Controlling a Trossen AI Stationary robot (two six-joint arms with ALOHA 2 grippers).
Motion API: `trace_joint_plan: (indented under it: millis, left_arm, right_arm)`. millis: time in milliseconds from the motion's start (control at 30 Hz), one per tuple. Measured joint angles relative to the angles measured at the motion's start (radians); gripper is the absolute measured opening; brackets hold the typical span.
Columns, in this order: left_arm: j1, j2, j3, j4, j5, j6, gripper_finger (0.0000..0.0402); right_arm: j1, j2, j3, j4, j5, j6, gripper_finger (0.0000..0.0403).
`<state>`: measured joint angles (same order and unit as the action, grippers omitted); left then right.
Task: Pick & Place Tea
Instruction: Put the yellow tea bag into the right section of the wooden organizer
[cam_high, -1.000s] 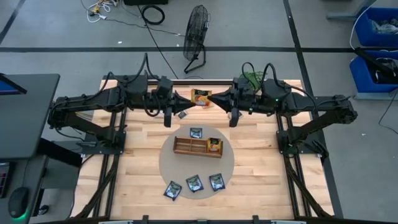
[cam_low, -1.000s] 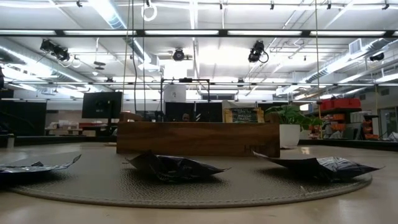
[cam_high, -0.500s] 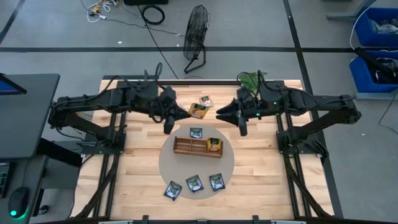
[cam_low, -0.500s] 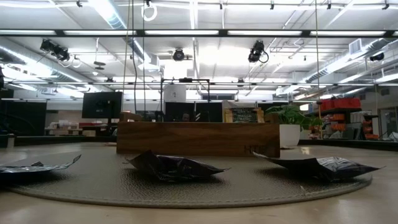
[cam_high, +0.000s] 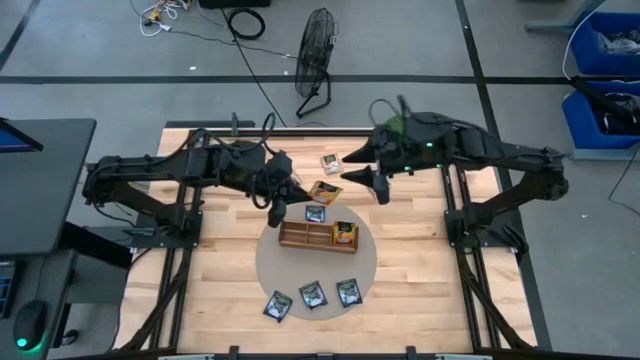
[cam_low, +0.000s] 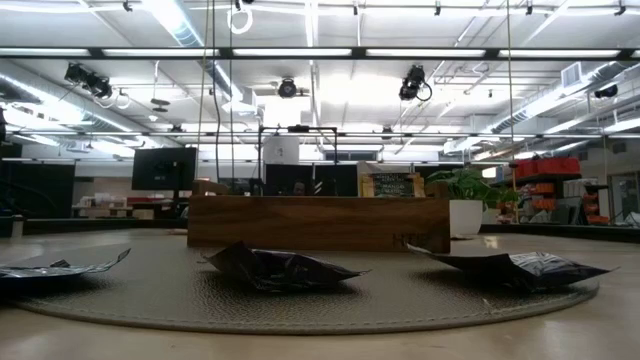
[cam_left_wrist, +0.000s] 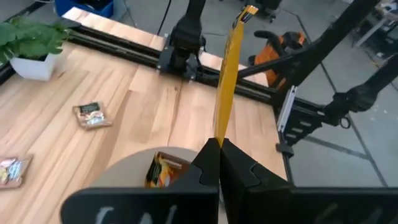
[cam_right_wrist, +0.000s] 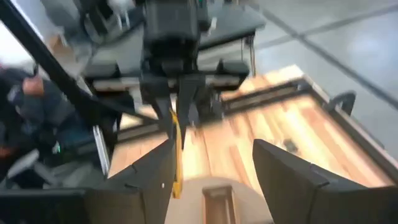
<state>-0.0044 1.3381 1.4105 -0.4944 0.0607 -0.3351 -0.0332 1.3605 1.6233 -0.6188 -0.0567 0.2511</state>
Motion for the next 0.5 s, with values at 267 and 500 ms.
trace_joint_plan:
  millis: [267, 500]
  left_arm:
    - [0.0, 0.024, -0.001, -0.014, -0.015, 0.005, 0.0001]
    - [0.0, 0.025, -0.001, -0.005, -0.015, 0.005, 0.0001]
  right_arm:
    - [0.002, 0.112, 0.12, -0.061, -0.085, -0.024, 0.0206]
    - [0.002, 0.135, 0.131, -0.112, -0.093, -0.007, 0.0206]
